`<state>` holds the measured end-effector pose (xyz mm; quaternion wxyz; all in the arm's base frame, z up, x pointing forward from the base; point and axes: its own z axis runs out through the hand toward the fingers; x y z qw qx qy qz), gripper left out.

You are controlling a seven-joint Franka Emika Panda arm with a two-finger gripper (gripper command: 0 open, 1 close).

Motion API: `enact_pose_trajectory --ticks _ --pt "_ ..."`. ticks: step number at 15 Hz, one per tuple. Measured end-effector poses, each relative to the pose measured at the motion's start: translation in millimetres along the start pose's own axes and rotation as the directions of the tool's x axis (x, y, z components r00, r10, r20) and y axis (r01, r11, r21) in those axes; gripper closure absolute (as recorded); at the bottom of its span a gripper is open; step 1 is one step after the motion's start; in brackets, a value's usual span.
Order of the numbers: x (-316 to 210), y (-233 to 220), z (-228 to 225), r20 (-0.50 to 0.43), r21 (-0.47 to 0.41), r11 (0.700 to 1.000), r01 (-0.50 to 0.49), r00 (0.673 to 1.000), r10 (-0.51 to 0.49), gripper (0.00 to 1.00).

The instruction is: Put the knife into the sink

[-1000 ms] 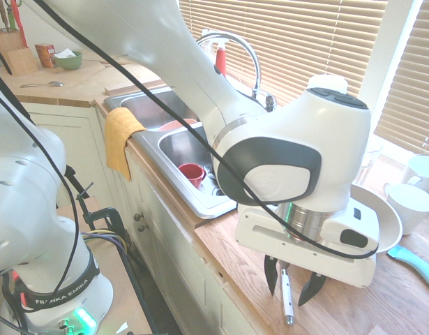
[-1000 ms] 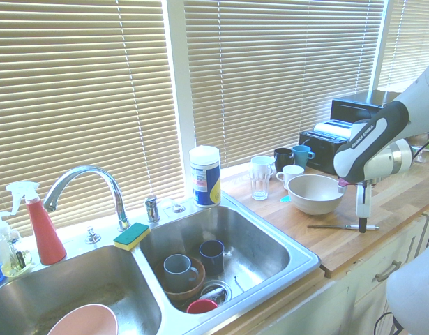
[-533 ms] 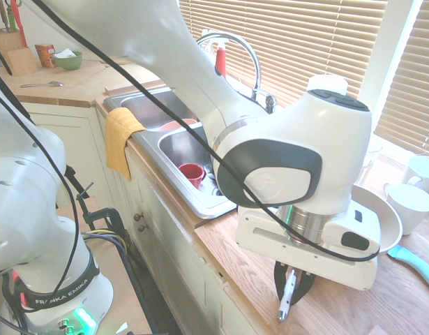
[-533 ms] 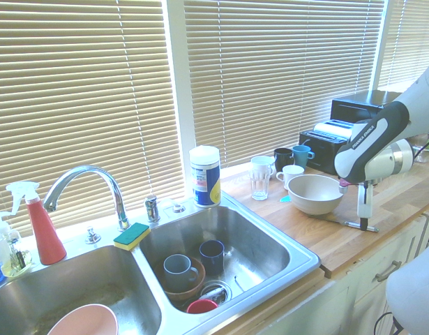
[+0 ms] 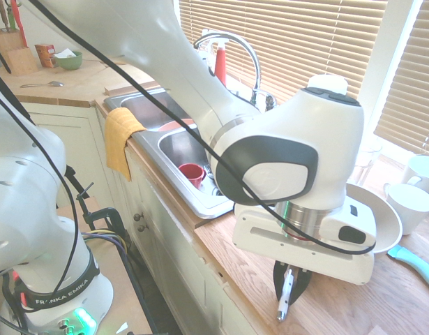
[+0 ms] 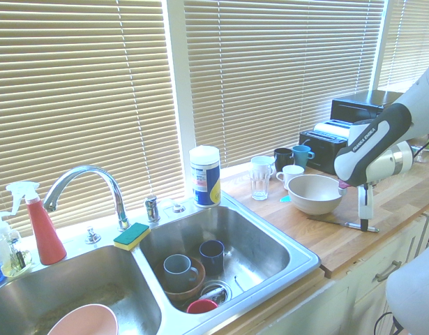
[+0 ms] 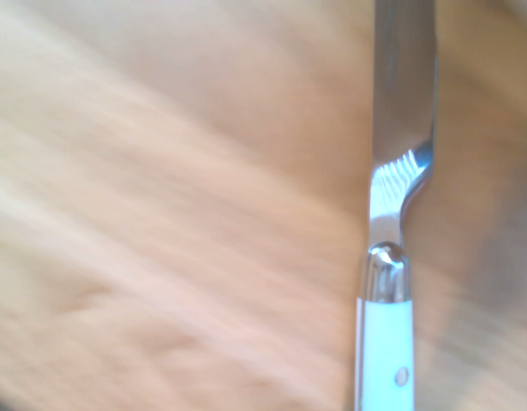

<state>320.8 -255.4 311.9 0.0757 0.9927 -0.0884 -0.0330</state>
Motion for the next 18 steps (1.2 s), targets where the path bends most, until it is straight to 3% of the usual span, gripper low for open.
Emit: enact_pose_trajectory --ticks 3,9,11,13,15,18 --pt "-26.2 -24.5 -3.2 -0.012 0.021 0.999 0.028 1.000 -0.027 1.00" --pt "-31.8 -31.2 -67.4 -0.089 0.064 0.998 0.013 0.996 -0.008 1.00" --pt "-32.9 -53.7 -96.3 -0.122 0.098 0.993 -0.065 0.990 0.076 1.00" --pt "-23.4 -103.8 -120.1 -0.139 0.135 0.975 -0.175 0.971 0.194 1.00" --pt "-14.6 -169.6 -129.9 -0.129 0.169 0.945 -0.282 0.944 0.304 1.00" --pt "-7.1 -256.6 -132.7 -0.136 0.212 0.877 -0.431 0.876 0.463 1.00"
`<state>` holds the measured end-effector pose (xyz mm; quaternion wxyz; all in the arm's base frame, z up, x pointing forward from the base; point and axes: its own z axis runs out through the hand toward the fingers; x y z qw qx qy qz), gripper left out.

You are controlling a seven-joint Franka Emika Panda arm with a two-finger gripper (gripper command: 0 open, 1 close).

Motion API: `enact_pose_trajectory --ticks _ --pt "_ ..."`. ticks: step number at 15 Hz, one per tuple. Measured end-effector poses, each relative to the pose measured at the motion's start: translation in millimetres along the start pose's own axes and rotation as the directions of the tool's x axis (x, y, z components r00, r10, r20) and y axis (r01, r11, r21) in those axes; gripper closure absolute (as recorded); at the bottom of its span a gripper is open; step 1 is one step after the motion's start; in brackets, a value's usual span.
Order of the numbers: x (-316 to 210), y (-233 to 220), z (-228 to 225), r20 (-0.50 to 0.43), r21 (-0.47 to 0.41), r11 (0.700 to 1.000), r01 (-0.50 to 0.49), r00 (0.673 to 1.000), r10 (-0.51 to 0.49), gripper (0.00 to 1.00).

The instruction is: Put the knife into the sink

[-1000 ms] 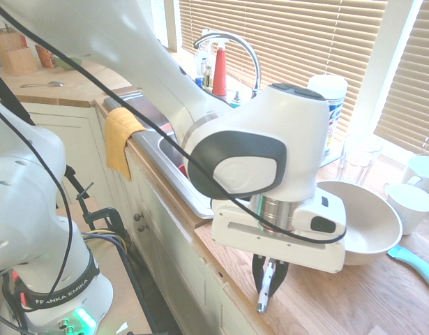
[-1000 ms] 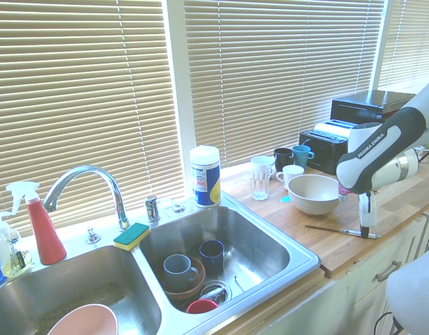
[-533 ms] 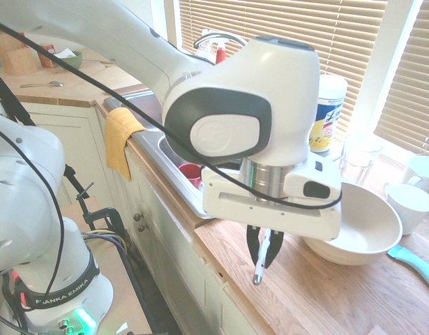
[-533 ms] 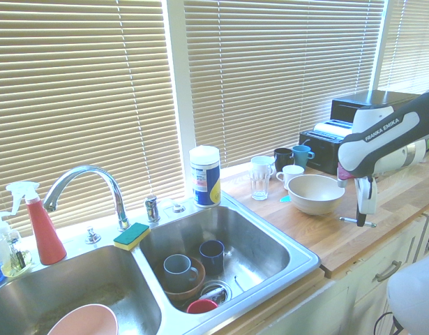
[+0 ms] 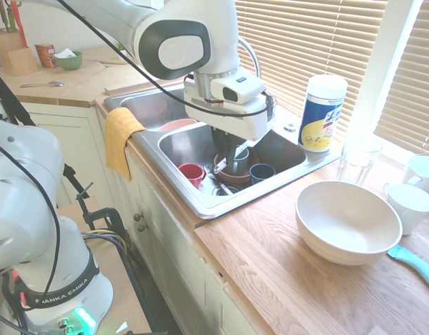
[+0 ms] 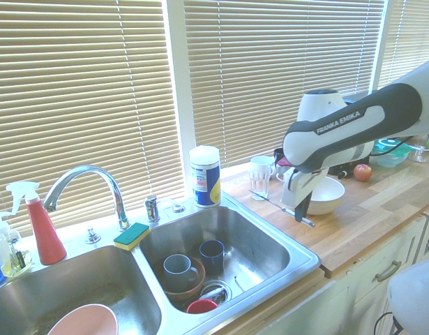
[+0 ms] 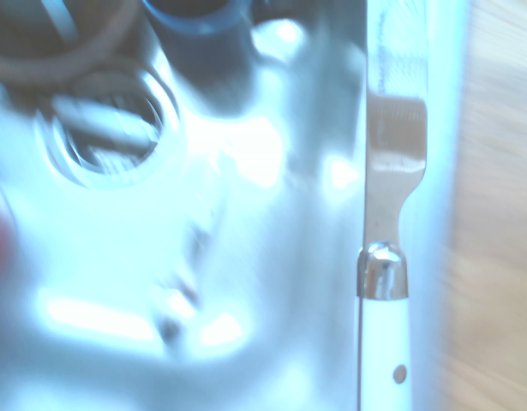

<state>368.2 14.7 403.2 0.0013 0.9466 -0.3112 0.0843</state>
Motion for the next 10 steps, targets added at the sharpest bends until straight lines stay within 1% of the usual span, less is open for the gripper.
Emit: enact_pose_trajectory --ticks 2,4,5,7,10 --pt "-13.6 -38.2 11.3 -0.008 0.014 0.992 -0.122 0.992 0.122 1.00" --pt "-23.4 -69.2 25.2 0.004 0.025 0.970 -0.241 0.970 0.241 1.00" --pt "-30.0 -85.2 32.5 0.009 0.030 0.959 -0.282 0.959 0.282 1.00" --pt "-47.5 -112.5 50.2 0.007 0.031 0.950 -0.312 0.950 0.312 1.00" --pt "-78.6 -144.8 86.0 0.014 0.033 0.954 -0.299 0.954 0.298 1.00"
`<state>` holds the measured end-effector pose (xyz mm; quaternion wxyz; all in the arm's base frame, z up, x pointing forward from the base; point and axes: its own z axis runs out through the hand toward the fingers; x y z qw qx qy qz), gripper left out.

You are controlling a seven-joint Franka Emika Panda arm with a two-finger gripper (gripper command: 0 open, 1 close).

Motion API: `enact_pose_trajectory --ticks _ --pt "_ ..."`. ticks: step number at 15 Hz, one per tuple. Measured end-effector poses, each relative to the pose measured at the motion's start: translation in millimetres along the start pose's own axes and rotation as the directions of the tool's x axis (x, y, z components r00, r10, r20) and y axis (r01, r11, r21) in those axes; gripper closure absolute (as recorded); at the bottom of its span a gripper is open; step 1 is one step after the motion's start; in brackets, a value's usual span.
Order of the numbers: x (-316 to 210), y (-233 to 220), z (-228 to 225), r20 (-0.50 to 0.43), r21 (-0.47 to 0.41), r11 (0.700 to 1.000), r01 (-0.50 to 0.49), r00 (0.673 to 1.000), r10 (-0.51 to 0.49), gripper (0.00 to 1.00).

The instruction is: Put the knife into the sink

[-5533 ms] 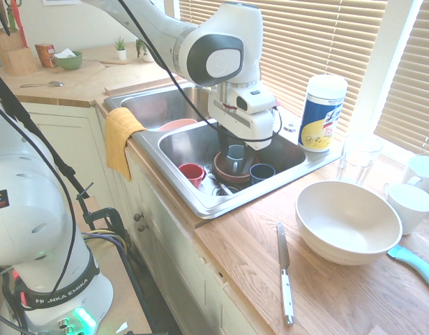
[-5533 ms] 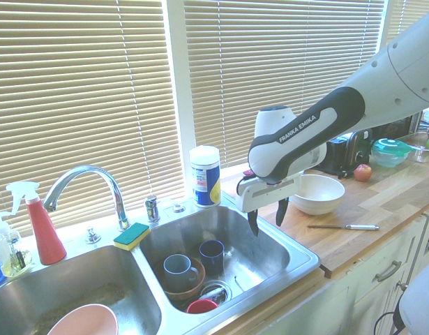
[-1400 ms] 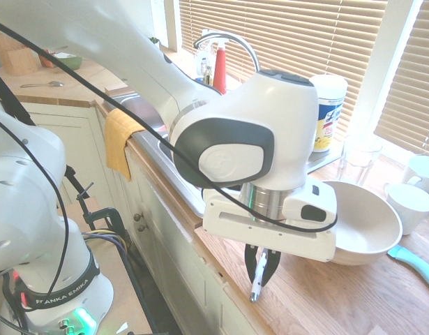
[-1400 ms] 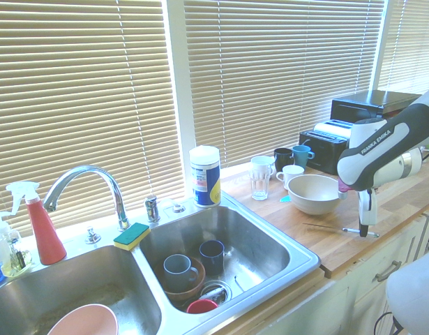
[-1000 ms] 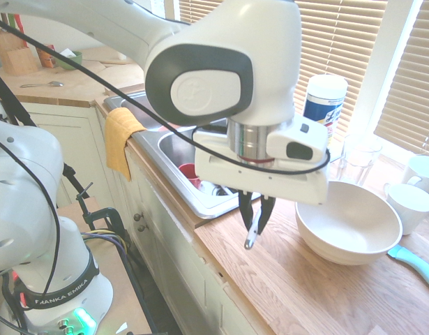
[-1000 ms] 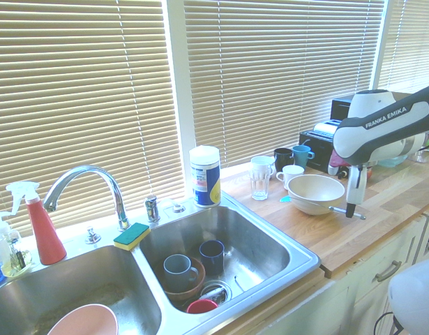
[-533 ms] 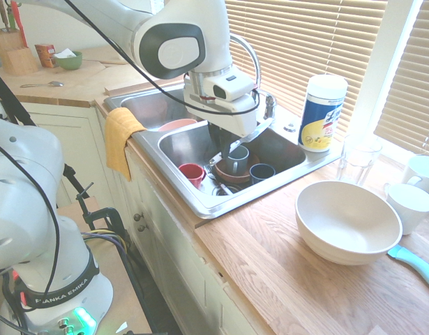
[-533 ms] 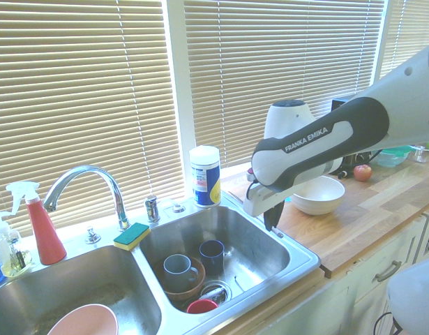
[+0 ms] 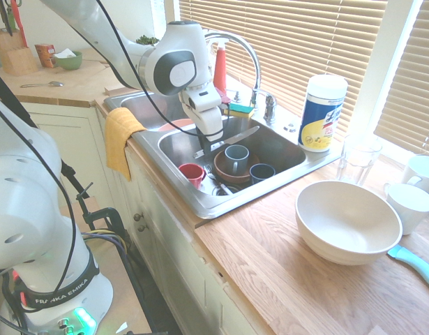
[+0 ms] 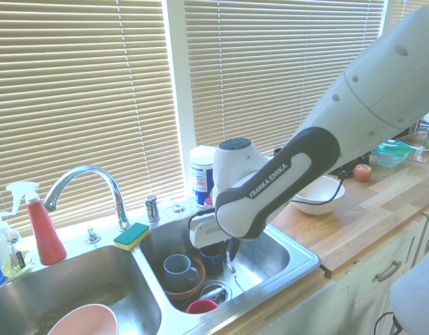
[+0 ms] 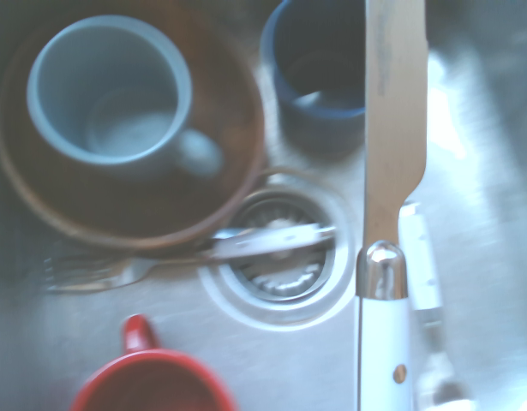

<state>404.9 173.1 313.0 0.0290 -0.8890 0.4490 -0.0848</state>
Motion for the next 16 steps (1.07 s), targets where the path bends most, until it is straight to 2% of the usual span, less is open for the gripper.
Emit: enact_pose_trajectory --ticks 6,16 --pt "-18.1 -5.2 69.4 0.009 -0.009 0.999 0.041 0.999 -0.041 1.00" --pt "16.6 -35.3 153.3 0.042 -0.044 0.996 0.072 0.997 -0.070 1.00"
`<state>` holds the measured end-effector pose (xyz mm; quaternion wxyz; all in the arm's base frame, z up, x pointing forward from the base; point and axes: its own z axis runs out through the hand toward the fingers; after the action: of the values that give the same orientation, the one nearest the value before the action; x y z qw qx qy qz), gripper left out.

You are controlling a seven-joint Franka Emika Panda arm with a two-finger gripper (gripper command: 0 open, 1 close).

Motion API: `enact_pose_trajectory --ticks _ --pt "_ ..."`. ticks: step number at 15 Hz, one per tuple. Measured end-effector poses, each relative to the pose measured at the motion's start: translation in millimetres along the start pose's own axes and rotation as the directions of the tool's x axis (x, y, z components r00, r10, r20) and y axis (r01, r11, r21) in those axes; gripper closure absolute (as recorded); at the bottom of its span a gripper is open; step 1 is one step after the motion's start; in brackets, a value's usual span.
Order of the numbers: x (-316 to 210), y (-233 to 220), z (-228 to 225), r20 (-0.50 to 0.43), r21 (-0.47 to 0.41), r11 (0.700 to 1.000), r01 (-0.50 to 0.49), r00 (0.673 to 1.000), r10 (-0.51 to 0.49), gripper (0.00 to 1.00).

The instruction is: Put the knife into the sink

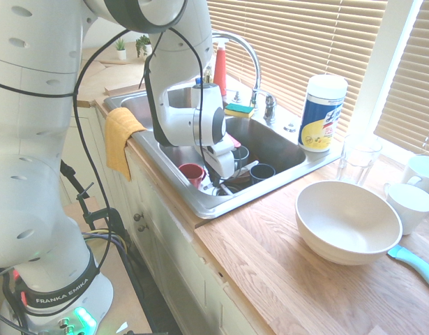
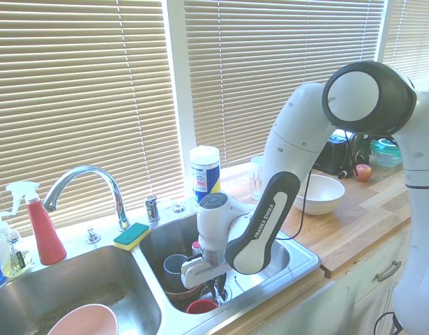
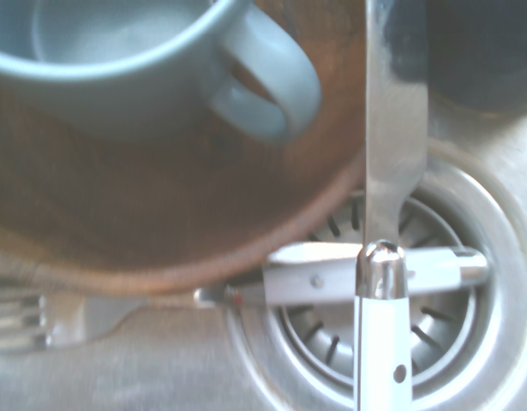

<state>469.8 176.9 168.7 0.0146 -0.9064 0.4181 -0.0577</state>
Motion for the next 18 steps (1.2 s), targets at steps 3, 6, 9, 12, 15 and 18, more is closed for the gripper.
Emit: enact_pose_trajectory --ticks 3,6,9,12,15,18 --pt "1.0 -2.6 11.3 0.011 -0.009 1.000 -0.001 1.000 0.001 1.00" --pt "1.0 -1.2 25.5 0.031 -0.026 1.000 -0.008 0.999 0.009 0.00" --pt "2.8 -4.2 28.4 0.031 -0.031 0.999 -0.011 0.999 0.012 0.00" --pt "7.4 -5.5 29.8 0.041 -0.032 0.999 -0.034 0.999 0.035 0.00" --pt "5.5 -12.2 27.3 0.045 -0.026 0.999 -0.032 0.998 0.033 0.00" --pt "6.9 -18.5 12.0 0.038 -0.007 1.000 -0.031 0.999 0.031 0.00"
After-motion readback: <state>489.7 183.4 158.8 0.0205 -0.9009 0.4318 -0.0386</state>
